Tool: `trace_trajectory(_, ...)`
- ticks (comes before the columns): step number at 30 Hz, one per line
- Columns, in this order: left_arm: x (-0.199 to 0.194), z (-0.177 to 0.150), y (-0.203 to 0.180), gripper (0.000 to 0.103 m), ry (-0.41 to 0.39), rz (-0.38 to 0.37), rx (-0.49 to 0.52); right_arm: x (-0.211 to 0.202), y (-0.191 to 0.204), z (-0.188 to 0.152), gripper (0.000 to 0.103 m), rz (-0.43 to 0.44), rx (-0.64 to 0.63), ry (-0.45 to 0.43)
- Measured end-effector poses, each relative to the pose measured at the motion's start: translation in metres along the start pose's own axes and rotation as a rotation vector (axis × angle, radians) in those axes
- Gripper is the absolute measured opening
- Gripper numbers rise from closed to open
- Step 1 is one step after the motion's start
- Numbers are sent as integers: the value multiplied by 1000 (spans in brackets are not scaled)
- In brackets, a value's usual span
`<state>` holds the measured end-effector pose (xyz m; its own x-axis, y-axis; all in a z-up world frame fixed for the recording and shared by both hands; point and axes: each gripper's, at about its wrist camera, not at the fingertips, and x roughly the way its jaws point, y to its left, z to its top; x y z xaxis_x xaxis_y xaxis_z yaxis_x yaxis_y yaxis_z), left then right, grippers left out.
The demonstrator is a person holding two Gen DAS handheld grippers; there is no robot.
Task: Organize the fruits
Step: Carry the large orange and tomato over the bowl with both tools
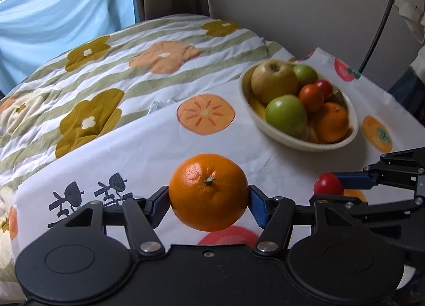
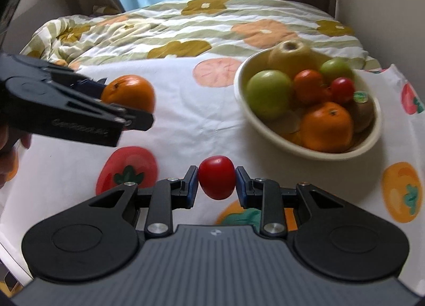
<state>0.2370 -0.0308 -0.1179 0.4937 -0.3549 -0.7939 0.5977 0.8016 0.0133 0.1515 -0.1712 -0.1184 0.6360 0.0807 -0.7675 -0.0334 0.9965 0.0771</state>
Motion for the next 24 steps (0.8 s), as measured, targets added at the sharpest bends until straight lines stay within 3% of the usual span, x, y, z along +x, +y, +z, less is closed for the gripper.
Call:
trace_trajectory(12, -17, 36, -56, 67, -61, 6, -74, -37, -80, 22, 45, -46, 12, -61)
trace_trajectory(24, 27, 53, -112, 66, -52, 26, -148, -40, -154, 35, 45, -38, -10, -77)
